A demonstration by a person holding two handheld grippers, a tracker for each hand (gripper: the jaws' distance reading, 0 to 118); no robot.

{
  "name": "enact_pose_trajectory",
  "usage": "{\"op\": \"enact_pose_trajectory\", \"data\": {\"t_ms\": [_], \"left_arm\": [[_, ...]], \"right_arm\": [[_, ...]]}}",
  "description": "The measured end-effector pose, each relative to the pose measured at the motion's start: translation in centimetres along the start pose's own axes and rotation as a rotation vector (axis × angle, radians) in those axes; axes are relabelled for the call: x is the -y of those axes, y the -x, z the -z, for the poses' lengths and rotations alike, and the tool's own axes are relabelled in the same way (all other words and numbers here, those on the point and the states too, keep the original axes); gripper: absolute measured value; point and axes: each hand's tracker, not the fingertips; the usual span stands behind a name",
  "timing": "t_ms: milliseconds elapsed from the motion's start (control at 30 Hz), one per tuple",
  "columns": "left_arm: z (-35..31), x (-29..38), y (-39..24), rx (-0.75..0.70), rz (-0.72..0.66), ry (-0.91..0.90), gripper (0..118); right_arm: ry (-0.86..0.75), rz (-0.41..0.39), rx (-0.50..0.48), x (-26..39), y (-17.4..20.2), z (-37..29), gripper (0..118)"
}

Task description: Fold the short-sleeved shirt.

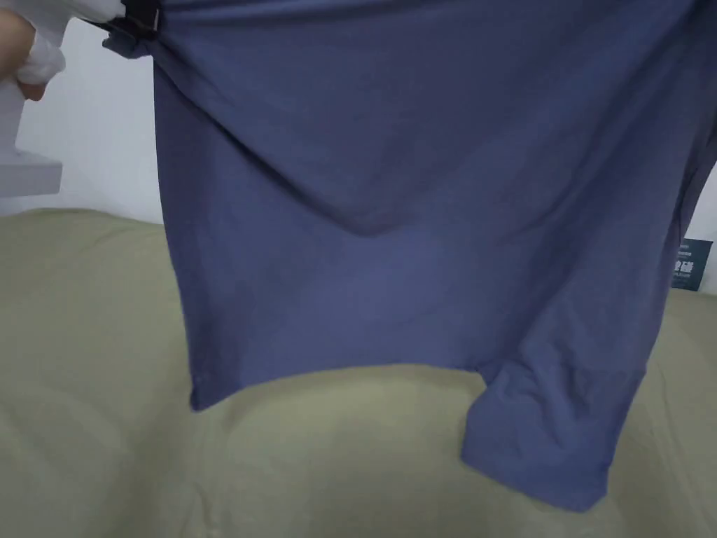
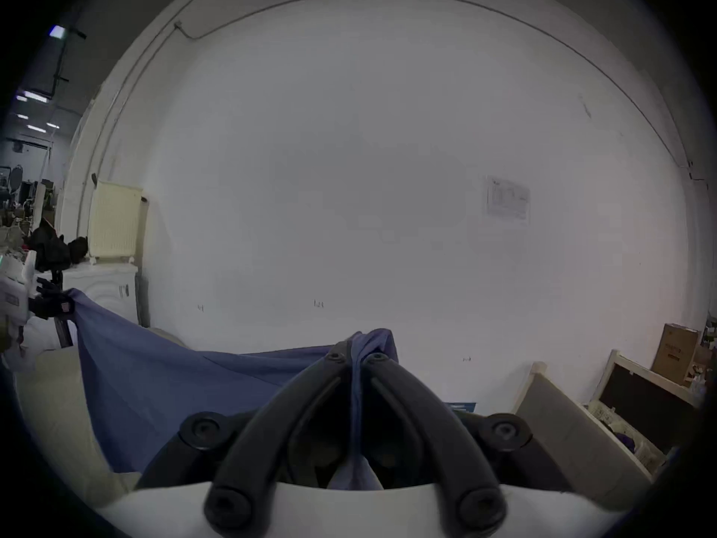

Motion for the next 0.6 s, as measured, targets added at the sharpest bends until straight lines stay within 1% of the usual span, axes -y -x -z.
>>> {"op": "enact_pose_trajectory", "data": {"t_ms": [133, 167, 200, 267, 367, 433, 500, 567, 600], "left_arm": [[-0.4, 1.5, 0.8, 0.014, -0.036, -0.012, 2], [-0.9, 2.0, 0.9, 0.021, -0.038, -0.012, 2], [-0.2, 2.3, 2.0, 0.024, -0.043, -0.013, 2], [-0.8, 3.3, 2.2, 0.031, -0.040, 0.001, 2], [-3.7, 5.8, 2.0, 0.058, -0.048, 0.011, 2], [-5.3, 7.7, 2.0, 0.077, -0.064, 0.020, 2], [-6.1, 9.8, 2.9, 0.100, -0.062, 0.036, 2], [-7.9, 12.3, 2.7, 0.126, -0.064, 0.064, 2], [-8.9, 13.8, 3.0, 0.143, -0.052, 0.069, 2]], "right_arm": [[-0.022, -0.012, -0.041, 0.3, 0.5, -1.5, 1], [-0.050, 0.001, -0.044, 0.5, 0.7, -2.0, 1], [-0.035, -0.002, -0.056, 1.0, 1.1, -2.7, 1], [-0.026, -0.004, -0.074, 1.7, 1.2, -4.2, 1], [0.028, 0.016, -0.101, 3.6, 2.0, -7.2, 1], [0.056, -0.012, -0.116, 5.5, 2.7, -9.2, 1], [0.093, -0.045, -0.156, 7.5, 3.4, -11.5, 1], [0.128, -0.049, -0.188, 9.9, 3.8, -13.8, 1], [0.136, -0.049, -0.182, 11.4, 4.0, -15.2, 1]]}}
